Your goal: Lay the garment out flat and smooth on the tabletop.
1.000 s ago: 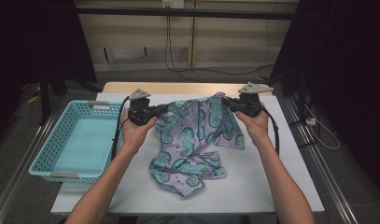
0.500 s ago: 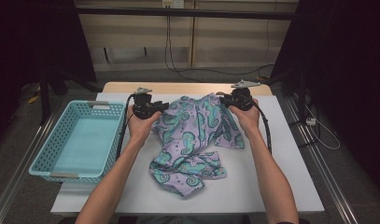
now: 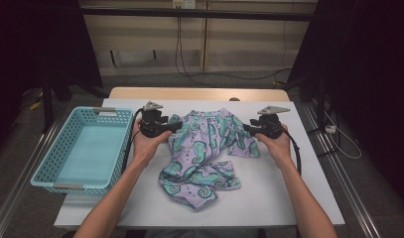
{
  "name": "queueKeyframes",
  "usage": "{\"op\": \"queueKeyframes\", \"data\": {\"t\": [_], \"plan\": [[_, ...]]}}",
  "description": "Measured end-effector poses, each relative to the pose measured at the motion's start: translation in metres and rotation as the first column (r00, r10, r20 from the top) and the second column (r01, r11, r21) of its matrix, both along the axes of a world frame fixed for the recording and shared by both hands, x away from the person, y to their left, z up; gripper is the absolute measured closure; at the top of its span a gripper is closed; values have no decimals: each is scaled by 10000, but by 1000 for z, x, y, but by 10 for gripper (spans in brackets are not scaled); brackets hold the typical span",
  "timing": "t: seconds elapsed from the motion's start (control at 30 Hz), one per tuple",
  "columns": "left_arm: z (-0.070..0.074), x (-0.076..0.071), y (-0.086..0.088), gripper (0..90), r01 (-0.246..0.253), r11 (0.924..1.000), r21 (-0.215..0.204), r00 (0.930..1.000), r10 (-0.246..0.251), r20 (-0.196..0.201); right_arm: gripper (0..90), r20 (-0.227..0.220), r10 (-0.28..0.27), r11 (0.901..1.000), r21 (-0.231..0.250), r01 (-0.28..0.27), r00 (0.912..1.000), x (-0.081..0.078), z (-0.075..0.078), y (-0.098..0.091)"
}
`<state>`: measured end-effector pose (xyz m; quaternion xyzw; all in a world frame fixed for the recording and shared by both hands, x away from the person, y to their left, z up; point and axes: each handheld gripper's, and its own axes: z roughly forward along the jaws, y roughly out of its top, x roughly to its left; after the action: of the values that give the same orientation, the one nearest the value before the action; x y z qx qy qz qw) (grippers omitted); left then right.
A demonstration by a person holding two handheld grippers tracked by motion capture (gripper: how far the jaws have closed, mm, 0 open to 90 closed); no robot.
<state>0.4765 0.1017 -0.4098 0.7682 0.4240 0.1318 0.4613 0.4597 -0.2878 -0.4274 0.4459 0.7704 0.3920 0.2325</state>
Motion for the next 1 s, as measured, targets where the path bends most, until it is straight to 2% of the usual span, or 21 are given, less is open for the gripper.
{"op": "queueKeyframes", "data": {"t": [0.03,0.23,0.3,0.33,0.37,0.43,0.5,0.57,0.6,0.63,0.67,0.7,0.73,0.8,0.83,0.9,0.97,1.0], "plan": [[-2,-5,0,266,-8,9997,233,10000,6,55,587,-109,-16,10000,-72,15,9999,-5,-2,-3],[-8,-27,1,157,530,9986,-61,9985,-531,-151,588,-426,-113,9999,-53,111,9990,-33,-12,-16],[-8,-32,2,136,625,9980,5,9979,-625,-141,588,-469,-111,9999,-45,109,9988,-36,-13,-18],[-10,-42,1,131,776,9967,239,9968,-771,-190,601,-605,-162,9997,158,172,9980,-44,-16,-21],[-10,-42,1,118,776,9967,239,9968,-771,-190,615,-682,-233,9994,242,250,9974,-48,-18,-22],[-7,-59,2,102,1189,9923,347,9929,-1192,59,615,-834,-116,9995,287,140,9965,-57,-21,-23],[-7,-64,4,95,1189,9925,281,9926,-1195,198,615,-937,-76,9998,188,94,9956,-64,-25,-23],[-8,-66,5,60,1180,9928,193,9928,-1183,163,615,-1028,-33,10000,52,38,9947,-68,-28,-20],[-11,-70,6,59,1214,9925,122,9926,-1215,78,615,-1091,-153,9993,-363,114,9939,-68,-29,-18],[-11,-70,6,59,1214,9925,122,9926,-1215,78,615,-1077,-189,9989,-455,140,9940,-68,-30,-16],[-14,-74,4,59,1311,9904,437,9911,-1320,178,620,-1125,-190,9990,-412,145,9935,-67,-31,-15],[-16,-74,3,59,1301,9899,569,9911,-1314,208,636,-1135,-239,9987,-469,187,9933,-67,-32,-15],[-16,-74,3,59,1301,9899,569,9911,-1314,208,636,-1135,-239,9987,-469,187,9933,-67,-32,-15],[-18,-73,2,59,1406,9879,648,9896,-1422,213,700,-1218,-122,9995,-293,87,9925,-66,-34,-14],[-20,-71,2,59,1317,9895,591,9910,-1329,167,781,-1330,27,10000,-80,-38,9911,-66,-34,-14],[-22,-70,3,58,1340,9883,732,9908,-1350,79,842,-1318,-43,9999,-120,28,9913,-66,-33,-15],[-24,-68,5,57,1242,9882,897,9921,-1253,59,865,-1283,-32,9999,-161,11,9917,-65,-32,-16],[-24,-66,7,55,1104,9899,892,9938,-1114,57,880,-1174,-208,9998,-75,201,9929,-64,-31,-22]]}}
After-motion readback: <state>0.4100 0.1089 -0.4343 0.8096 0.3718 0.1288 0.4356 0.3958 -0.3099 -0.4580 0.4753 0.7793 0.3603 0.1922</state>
